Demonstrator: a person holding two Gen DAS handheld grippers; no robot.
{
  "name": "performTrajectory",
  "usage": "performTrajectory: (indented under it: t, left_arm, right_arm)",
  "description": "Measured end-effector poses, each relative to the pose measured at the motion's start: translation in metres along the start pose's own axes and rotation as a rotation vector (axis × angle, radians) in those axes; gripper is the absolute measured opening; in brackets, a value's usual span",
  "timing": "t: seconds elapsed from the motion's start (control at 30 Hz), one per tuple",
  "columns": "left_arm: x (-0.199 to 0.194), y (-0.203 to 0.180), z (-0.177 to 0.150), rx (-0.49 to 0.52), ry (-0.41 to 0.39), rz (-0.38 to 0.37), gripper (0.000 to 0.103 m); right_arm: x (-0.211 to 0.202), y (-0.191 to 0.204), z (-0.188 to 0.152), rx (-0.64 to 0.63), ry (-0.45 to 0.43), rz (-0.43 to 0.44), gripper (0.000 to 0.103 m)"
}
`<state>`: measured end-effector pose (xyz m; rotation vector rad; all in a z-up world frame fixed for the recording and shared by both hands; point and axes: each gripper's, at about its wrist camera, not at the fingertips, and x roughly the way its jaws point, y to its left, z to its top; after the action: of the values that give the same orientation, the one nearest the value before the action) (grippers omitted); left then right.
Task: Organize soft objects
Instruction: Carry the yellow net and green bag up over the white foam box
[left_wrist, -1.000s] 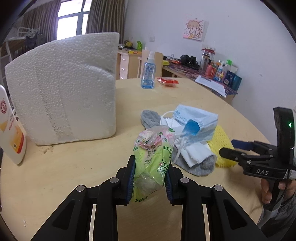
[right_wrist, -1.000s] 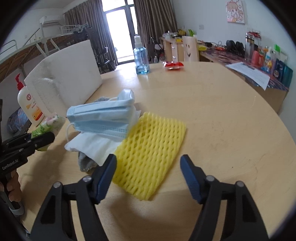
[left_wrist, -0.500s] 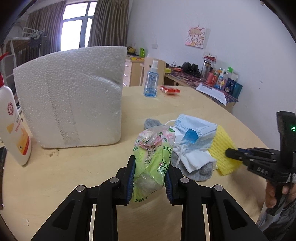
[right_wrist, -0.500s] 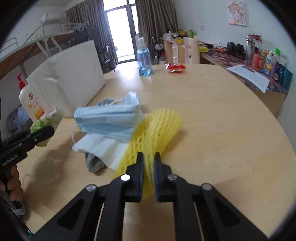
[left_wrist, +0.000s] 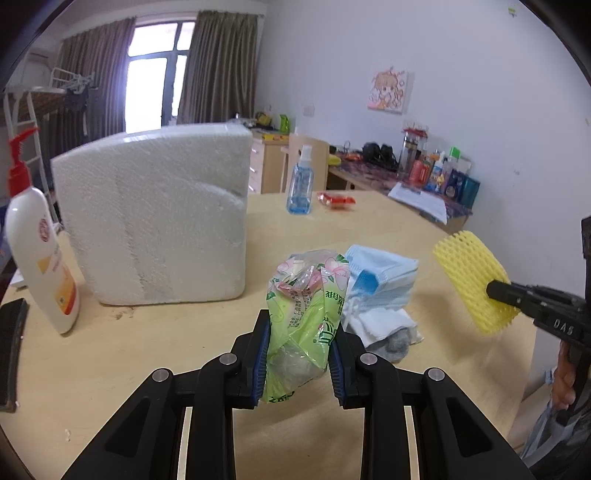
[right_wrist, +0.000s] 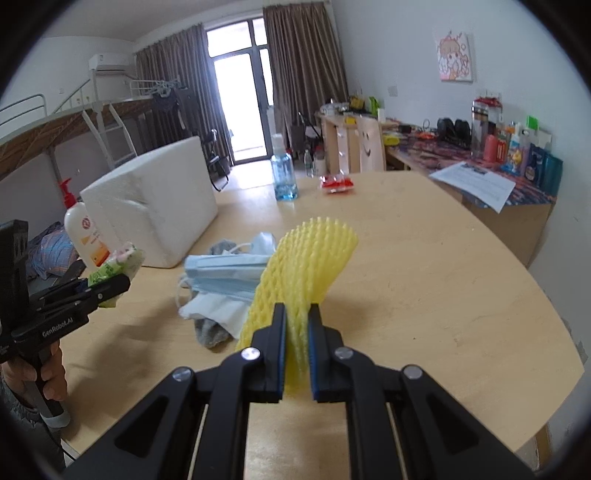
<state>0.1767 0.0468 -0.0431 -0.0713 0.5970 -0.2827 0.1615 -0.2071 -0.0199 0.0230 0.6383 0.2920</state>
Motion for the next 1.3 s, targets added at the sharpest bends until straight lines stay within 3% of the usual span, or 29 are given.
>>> performTrajectory:
  t: [0.67, 0.83, 1.3]
  left_arm:
    - [-0.1, -0.036, -0.015, 0.04, -0.156, 0.069, 0.03]
    - [-0.118, -0.042, -0.02, 0.041, -0.176, 0.139, 0.03]
    - [-0.168, -0.051, -0.03, 0.052, -0.28, 0.234, 0.03]
  right_arm:
    - [-0.059, 0.012, -0.01, -0.04, -0.15, 0.092, 0.013]
    - [-0.073, 0.02, -0.013, -0.06, -0.19, 0.105, 0.013]
    - [-0.098, 0.04, -0.015, -0.126, -0.286, 0.189, 0.013]
